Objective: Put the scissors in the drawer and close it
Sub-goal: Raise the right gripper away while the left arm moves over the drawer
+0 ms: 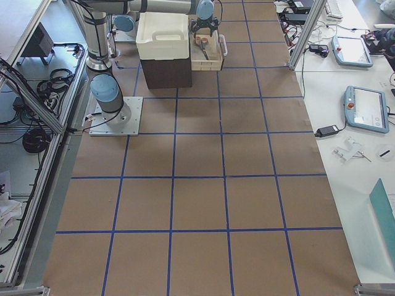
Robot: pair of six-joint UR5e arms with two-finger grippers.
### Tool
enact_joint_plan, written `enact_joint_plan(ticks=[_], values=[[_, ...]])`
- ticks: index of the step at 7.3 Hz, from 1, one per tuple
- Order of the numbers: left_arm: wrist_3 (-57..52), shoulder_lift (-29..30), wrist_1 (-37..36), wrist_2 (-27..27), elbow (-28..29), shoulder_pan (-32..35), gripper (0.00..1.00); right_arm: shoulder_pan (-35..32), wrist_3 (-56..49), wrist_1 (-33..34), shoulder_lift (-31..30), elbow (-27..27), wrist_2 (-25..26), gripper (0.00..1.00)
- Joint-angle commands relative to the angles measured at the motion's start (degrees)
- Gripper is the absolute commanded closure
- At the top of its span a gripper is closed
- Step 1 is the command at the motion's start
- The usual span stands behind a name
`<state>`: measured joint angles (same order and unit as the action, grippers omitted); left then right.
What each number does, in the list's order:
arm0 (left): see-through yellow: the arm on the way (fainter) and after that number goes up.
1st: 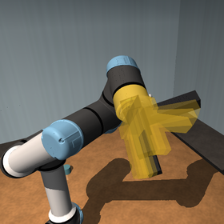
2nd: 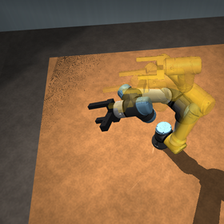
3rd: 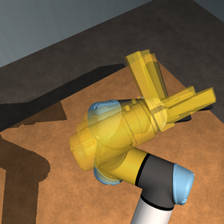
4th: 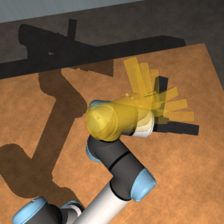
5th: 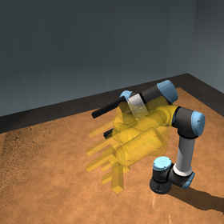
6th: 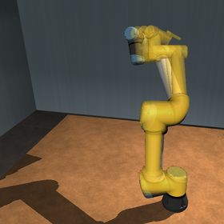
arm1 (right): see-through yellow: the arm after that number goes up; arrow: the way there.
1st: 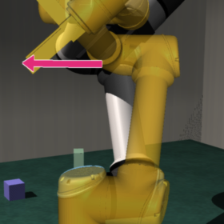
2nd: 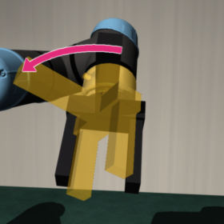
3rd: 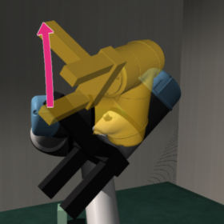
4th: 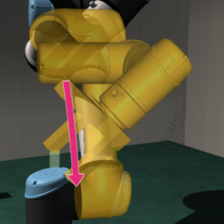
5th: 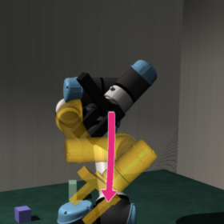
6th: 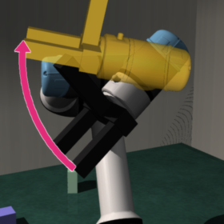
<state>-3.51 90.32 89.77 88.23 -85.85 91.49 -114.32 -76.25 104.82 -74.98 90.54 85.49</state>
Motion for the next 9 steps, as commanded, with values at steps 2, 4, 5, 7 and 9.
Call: enact_joint_plan(ticks=[2,4,5,7,9], values=[[3.15,4.75,-2.22,-0.86,4.79,0.35,0.0,9.16,9.75,-0.49,-5.15,0.25,1.69,0.0],[6.83,10.89,-9.04,-0.26,6.22,3.84,0.0,16.12,19.95,-2.5,-8.77,0.52,2.23,0.0],[8.33,15.54,-14.22,-0.16,6.92,7.43,0.0,17.8,26.79,-3.65,-10.61,0.6,2.14,0.0],[8.87,22.85,-16.38,2.38,12.25,10.28,0.0,19.83,42.7,-5.76,-12.2,0.6,2.58,0.0],[10.62,28.48,-16.46,2.73,14.12,10.9,0.0,21.33,52.73,-8.39,-13.96,0.6,9.07,0.0]])
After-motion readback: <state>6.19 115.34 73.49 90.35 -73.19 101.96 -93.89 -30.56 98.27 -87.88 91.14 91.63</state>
